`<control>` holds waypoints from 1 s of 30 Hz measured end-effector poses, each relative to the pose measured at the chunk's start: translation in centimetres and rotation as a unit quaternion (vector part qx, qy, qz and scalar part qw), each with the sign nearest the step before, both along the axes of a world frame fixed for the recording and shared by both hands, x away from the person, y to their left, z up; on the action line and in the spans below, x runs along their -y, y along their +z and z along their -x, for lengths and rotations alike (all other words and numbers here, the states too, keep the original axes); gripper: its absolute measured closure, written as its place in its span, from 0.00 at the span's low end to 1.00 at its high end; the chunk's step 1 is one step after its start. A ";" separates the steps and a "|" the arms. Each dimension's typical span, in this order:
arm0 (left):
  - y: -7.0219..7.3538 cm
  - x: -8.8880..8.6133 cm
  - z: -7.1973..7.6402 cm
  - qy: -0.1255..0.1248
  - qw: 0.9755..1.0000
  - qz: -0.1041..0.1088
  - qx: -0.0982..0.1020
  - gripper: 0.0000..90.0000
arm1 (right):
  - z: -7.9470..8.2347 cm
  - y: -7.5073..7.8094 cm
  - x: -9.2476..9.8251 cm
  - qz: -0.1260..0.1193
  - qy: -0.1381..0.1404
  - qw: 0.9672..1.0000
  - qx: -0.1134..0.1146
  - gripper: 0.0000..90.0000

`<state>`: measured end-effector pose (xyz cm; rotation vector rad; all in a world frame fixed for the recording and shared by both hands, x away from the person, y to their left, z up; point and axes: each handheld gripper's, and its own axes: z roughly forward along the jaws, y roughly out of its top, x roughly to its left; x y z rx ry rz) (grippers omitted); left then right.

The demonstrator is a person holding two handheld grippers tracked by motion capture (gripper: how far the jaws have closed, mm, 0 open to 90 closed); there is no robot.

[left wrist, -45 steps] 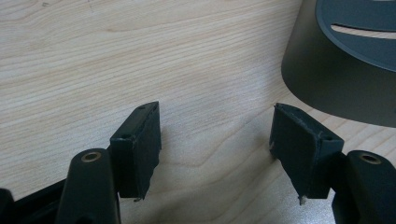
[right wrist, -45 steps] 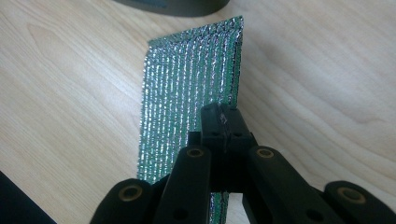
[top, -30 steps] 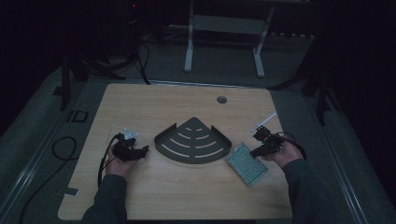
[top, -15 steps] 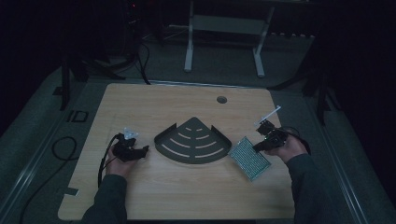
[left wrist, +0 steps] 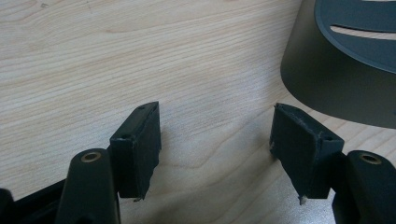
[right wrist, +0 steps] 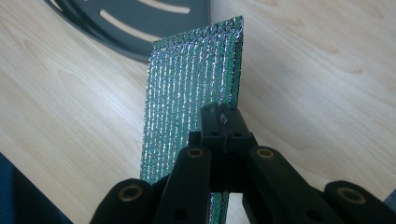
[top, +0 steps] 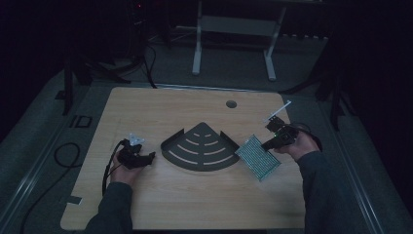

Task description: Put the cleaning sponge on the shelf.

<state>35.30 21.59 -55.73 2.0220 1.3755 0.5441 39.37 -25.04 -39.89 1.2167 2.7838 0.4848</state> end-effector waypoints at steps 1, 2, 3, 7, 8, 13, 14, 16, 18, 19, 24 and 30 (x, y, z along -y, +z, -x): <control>0.0 0.0 0.0 0.000 1.000 0.000 0.000 0.38 | -0.1 0.2 -0.1 0.000 0.000 1.000 0.000 1.00; 0.0 0.0 0.0 0.000 1.000 0.001 0.000 0.38 | -0.3 0.5 -0.2 0.000 0.000 1.000 0.002 1.00; 0.0 0.0 0.0 0.001 1.000 0.001 0.000 0.38 | -0.4 0.6 -0.2 -0.001 0.002 1.000 0.003 1.00; 0.0 0.0 0.0 0.001 1.000 0.001 0.000 0.38 | -0.7 1.0 -0.4 0.000 0.002 1.000 0.007 1.00; 0.0 0.0 0.0 0.001 1.000 0.001 0.000 0.38 | -0.8 1.1 -0.5 0.001 0.001 1.000 0.008 1.00; 0.0 0.0 0.0 0.000 1.000 0.001 0.001 0.38 | -1.4 1.8 -0.9 -0.001 -0.001 1.000 0.011 1.00; 0.0 0.0 0.0 0.000 1.000 0.001 0.000 0.38 | -1.6 1.9 -1.0 -0.003 0.000 1.000 0.012 1.00; 0.0 0.0 0.0 0.000 1.000 0.001 0.001 0.38 | -1.8 2.1 -1.2 -0.005 -0.002 1.000 0.014 1.00; 0.0 0.0 0.0 0.000 1.000 0.001 0.001 0.38 | -2.2 2.3 -1.3 -0.008 -0.002 1.000 0.019 1.00; 0.0 0.0 0.0 0.000 1.000 0.001 0.001 0.38 | -2.3 2.4 -1.5 -0.009 -0.003 1.000 0.018 1.00; 0.0 0.0 0.0 -0.001 1.000 0.001 0.001 0.38 | -2.8 2.9 -2.0 -0.009 -0.004 1.000 0.022 1.00; 0.0 0.0 0.0 -0.002 1.000 0.001 0.001 0.38 | -3.4 3.4 -2.6 -0.009 -0.003 1.000 0.026 1.00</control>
